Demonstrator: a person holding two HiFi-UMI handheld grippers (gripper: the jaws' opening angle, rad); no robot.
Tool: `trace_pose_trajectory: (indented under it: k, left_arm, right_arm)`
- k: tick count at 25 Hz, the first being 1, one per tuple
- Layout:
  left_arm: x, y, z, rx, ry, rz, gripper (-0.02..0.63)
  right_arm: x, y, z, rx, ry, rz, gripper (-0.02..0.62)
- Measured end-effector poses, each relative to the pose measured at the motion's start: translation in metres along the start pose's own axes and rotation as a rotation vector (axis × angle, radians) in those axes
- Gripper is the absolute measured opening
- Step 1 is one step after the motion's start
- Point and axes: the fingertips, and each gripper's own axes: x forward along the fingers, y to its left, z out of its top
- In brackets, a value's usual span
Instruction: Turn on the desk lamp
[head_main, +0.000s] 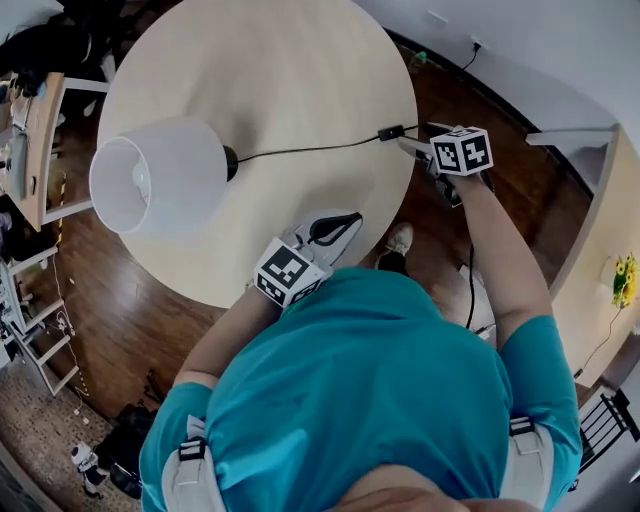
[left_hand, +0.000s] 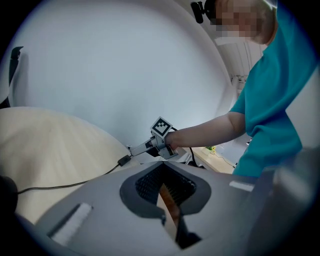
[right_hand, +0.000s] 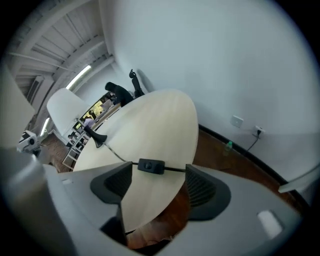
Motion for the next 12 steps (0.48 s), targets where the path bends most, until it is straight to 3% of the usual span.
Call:
trace_pose_trajectory:
  k: [4,12]
  left_arm:
    - [-0.009,0.018,0.002,-0.031,-0.02,0.016,0.018]
    - [-0.029,0.038,-0.004,-0.062,-0.035,0.029,0.018]
  right_arm:
    - [0.02,-0.02,0.009,0.081,0.032,-0.036,0.333]
    - [0.045,-0.026,0.011,0.1,0.085,-0.087,0.331]
